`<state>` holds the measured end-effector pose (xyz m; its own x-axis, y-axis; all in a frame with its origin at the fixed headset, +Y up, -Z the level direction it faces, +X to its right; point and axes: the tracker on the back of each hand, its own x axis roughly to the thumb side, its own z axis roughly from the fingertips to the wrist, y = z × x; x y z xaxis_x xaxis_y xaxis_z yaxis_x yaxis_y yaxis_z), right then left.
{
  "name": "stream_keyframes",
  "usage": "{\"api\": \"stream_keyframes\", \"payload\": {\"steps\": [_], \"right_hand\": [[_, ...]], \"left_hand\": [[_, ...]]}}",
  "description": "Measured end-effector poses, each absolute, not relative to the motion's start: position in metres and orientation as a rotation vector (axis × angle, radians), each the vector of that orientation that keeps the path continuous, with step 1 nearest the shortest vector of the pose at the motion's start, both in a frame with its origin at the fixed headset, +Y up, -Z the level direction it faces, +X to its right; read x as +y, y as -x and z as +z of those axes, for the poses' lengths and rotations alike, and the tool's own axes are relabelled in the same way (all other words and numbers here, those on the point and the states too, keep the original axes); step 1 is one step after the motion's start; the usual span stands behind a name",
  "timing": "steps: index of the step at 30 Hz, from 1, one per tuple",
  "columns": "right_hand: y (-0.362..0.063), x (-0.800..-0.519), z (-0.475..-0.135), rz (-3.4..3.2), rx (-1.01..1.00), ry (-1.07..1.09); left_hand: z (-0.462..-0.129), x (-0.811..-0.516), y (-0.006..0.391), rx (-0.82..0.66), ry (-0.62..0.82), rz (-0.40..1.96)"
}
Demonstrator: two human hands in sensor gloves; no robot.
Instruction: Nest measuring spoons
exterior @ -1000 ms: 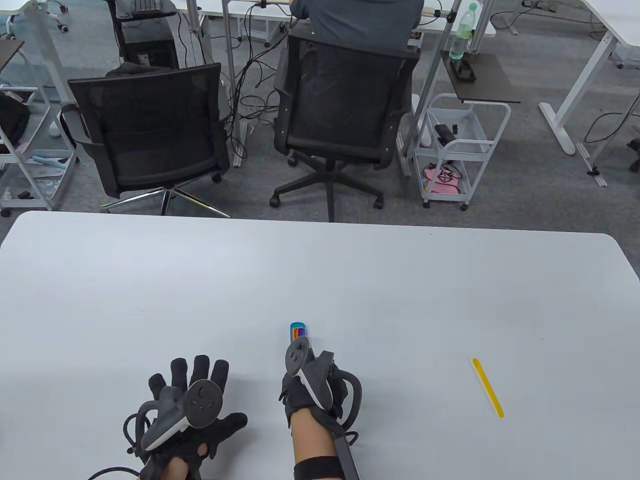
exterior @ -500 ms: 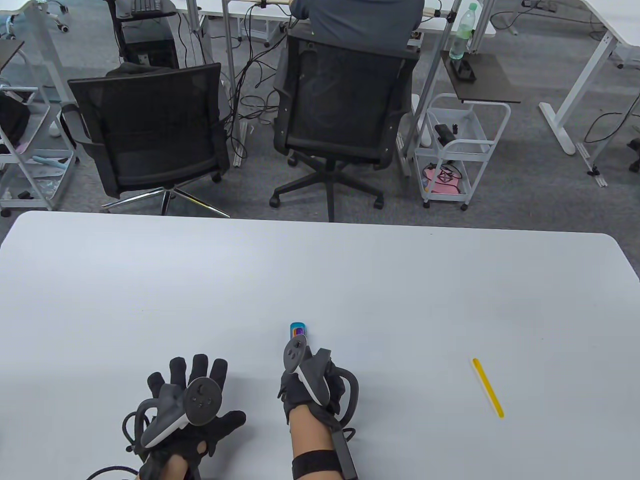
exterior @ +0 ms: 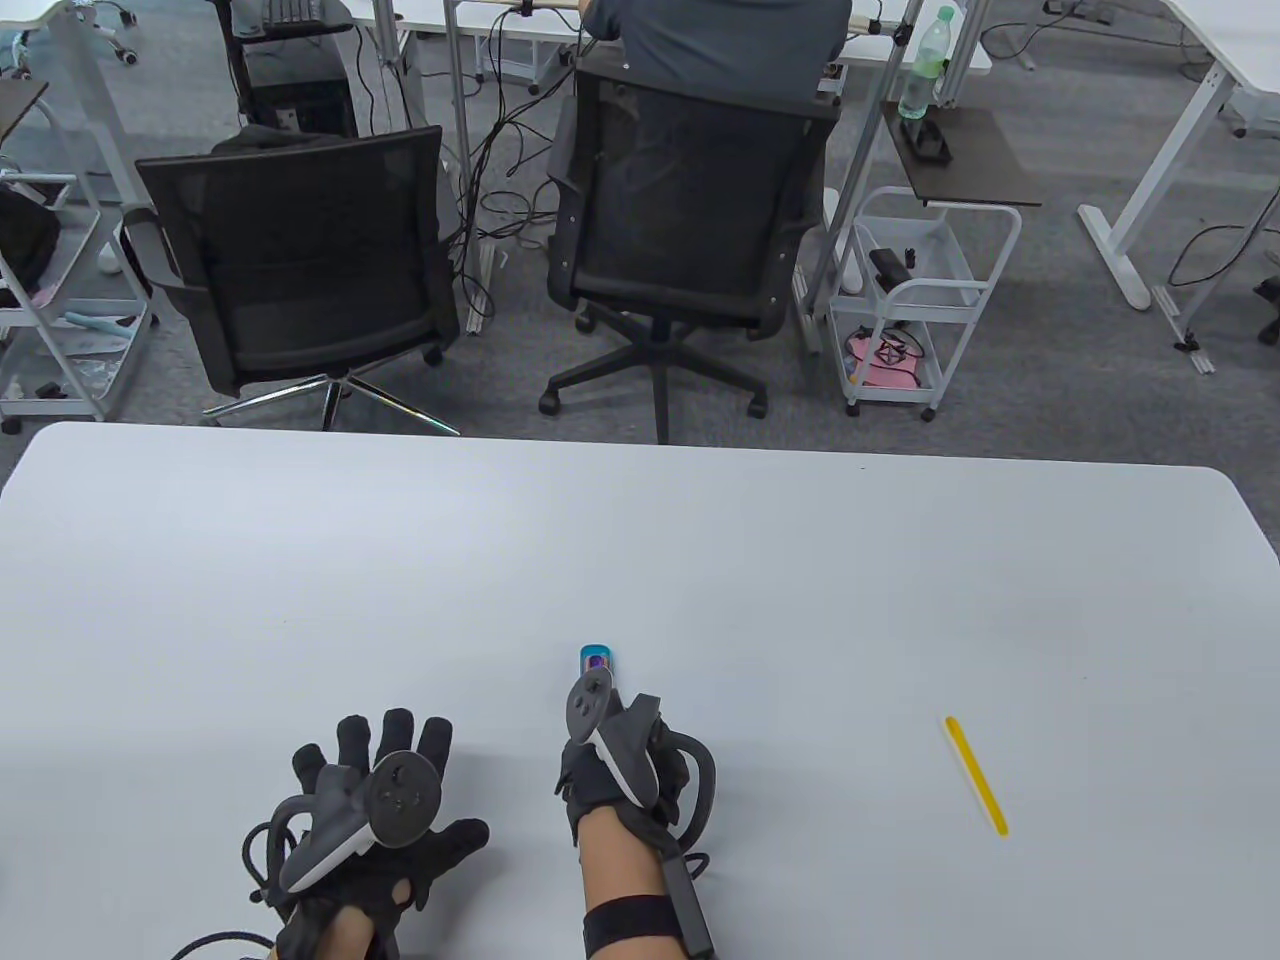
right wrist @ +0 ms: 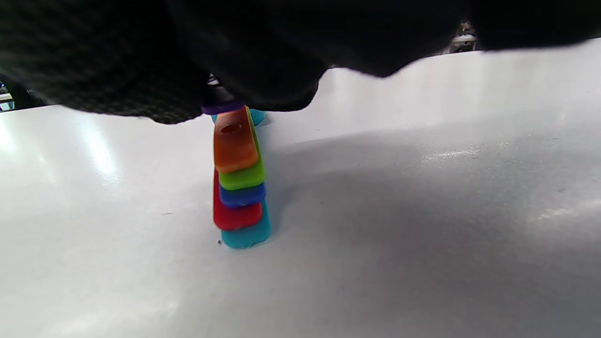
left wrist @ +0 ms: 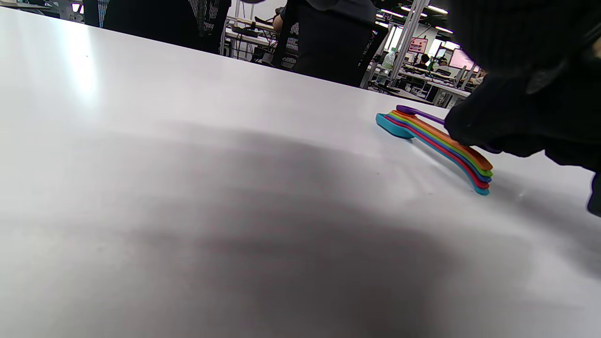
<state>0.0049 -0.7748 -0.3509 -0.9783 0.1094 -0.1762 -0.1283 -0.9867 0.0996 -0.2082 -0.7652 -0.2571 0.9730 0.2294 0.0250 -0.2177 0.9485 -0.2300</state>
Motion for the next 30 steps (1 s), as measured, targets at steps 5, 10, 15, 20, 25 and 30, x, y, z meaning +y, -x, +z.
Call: {"api": "stream_keyframes", "payload": {"steps": [5,10,15,20,25,30], "right_hand": [[-0.0051,-0.7752,-0.3513,3.001,0.170,0.262],[-0.0055,-0.7757,-0.3516,2.998,0.175,0.262],[-0.0066,-0.7763,-0.3514,3.006,0.179,0.261],[-0.0071,-0.7763,-0.3510,3.004,0.173,0.259],[-0.0078,-0.7770,-0.3509,3.003,0.183,0.260],[-0.0084,-0.7770,-0.3507,2.996,0.192,0.259]], "left_hand": [[-0.2576,-0.7650,0.2083,-0.051,0.229,0.227],[-0.2582,-0.7649,0.2084,-0.050,0.231,0.224],[-0.2587,-0.7649,0.2088,-0.050,0.233,0.226],[-0.2591,-0.7650,0.2091,-0.050,0.244,0.229],[-0.2592,-0.7651,0.2096,-0.050,0.243,0.231],[-0.2594,-0.7653,0.2099,-0.051,0.247,0.233]]}}
